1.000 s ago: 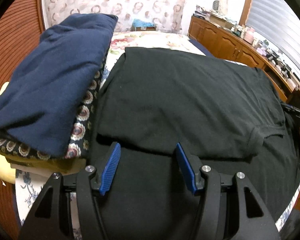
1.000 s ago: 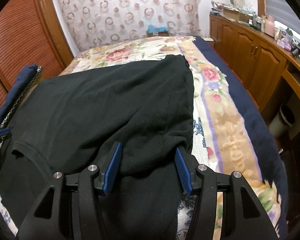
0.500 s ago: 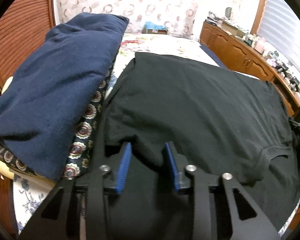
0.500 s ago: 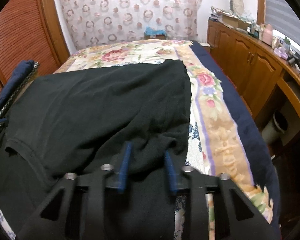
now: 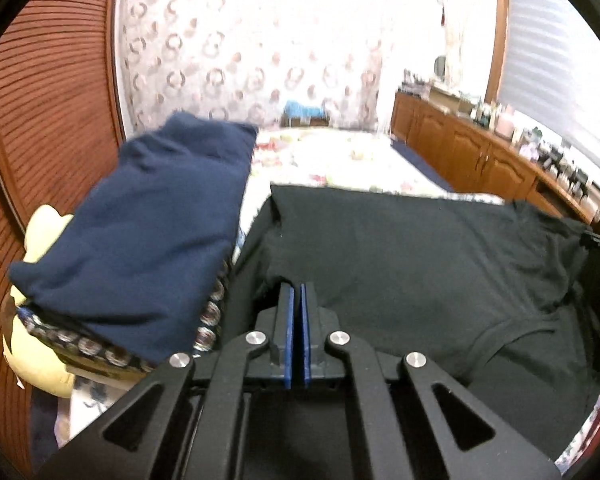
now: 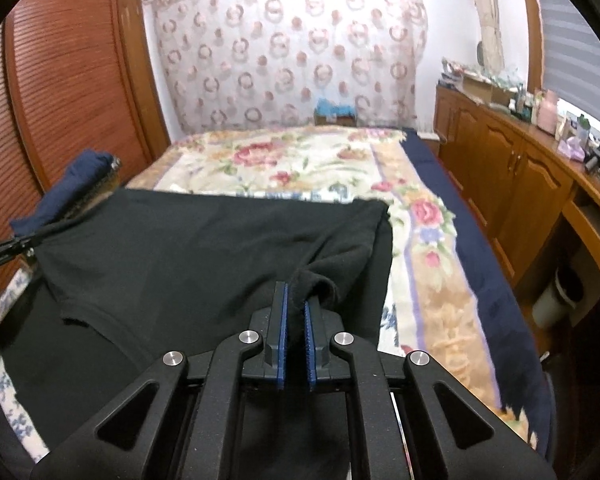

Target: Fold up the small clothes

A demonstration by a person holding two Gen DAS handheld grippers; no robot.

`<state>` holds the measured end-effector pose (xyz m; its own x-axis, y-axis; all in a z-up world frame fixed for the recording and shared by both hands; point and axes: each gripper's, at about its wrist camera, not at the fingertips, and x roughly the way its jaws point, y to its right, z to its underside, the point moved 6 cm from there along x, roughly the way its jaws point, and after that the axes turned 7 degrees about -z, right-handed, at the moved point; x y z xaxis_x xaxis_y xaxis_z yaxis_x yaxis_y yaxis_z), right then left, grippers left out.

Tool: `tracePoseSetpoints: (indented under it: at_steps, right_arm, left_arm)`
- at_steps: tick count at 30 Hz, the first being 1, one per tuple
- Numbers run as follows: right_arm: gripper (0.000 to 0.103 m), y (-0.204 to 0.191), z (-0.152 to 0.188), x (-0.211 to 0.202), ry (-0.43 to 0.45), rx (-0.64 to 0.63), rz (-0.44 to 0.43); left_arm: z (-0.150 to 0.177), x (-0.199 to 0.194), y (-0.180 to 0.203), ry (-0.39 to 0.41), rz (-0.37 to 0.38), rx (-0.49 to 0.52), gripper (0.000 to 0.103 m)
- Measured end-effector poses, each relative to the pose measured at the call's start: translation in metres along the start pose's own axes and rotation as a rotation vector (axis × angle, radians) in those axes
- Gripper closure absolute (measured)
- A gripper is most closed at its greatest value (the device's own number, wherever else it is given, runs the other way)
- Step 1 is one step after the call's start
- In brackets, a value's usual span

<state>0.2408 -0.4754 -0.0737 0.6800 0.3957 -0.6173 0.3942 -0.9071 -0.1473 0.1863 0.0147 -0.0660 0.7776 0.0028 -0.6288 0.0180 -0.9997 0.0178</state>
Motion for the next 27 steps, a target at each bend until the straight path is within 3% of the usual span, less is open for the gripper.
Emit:
tracePoseSetpoints:
  at_steps: [7, 16, 27]
  right_arm:
    - [0.099, -0.011, -0.012, -0.036, 0.060, -0.019, -0.008]
    - [0.099, -0.032, 0.008, -0.078, 0.083, -0.039, -0.011]
    - [0.099, -0.037, 0.058, -0.110, 0.033, -0.022, -0.017]
  left_arm:
    - [-0.016, -0.031, -0.018, 0.087, 0.011, -0.024, 0.102]
    - [0.001, -0.076, -0.030, 0.141, 0.016, -0.028, 0.102]
    - [0.049, -0.106, -0.040, 0.096, 0.012, -0.021, 0.102]
